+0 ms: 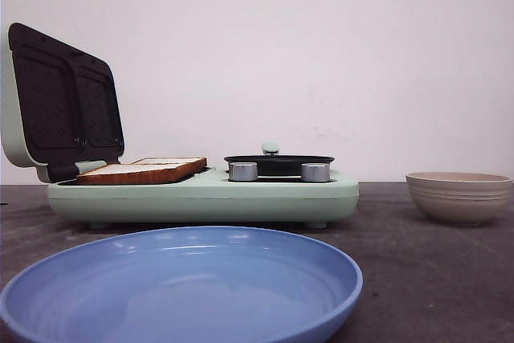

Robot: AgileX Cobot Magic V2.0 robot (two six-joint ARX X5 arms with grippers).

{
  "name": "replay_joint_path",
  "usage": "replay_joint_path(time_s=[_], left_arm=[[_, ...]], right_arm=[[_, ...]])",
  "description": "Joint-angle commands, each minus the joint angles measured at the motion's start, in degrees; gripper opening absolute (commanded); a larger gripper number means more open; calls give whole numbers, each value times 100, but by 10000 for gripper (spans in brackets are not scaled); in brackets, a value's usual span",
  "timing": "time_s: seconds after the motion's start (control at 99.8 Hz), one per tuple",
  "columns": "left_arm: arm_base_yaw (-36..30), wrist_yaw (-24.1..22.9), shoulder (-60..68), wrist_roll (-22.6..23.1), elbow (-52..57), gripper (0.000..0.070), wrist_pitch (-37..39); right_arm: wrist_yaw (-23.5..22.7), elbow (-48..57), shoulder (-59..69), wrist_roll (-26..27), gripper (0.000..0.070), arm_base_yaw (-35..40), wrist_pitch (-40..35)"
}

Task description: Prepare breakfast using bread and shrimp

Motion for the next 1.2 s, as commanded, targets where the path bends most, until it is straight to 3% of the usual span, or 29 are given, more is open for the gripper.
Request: replay_joint_path(time_s=[0.0,0.261,0.411,0.501,0.591,0.701,0.832,1.042,1.192], left_arm=[[-50,28,-48,-11,-136,9,216],[-48,343,-304,-153,-632,9,256],[-35,-286,-304,-367,-603,11,737],[33,-398,-278,-492,-466,10,1196],[151,-684,-164,-417,-221,10,1572],[339,-710,105,-125,273,10,1646],[520,-409,671,155,1097,10,1464],[973,57,1919,173,2710,10,245],[1871,927,2645,133,3386,8,-391]], right_arm=[[105,9,-302,118,4,55,109],[367,-68,-1058,28,4,44,-321],[356,-68,-1198,11,4,46,-623],[356,-68,-1200,15,4,46,-638],[354,-68,-1198,66,4,46,-608],[332,-68,-1196,103,4,46,-599],[278,-68,-1193,103,4,46,-597],[177,-68,-1193,131,4,46,-601],[39,-68,-1193,262,4,48,-610]])
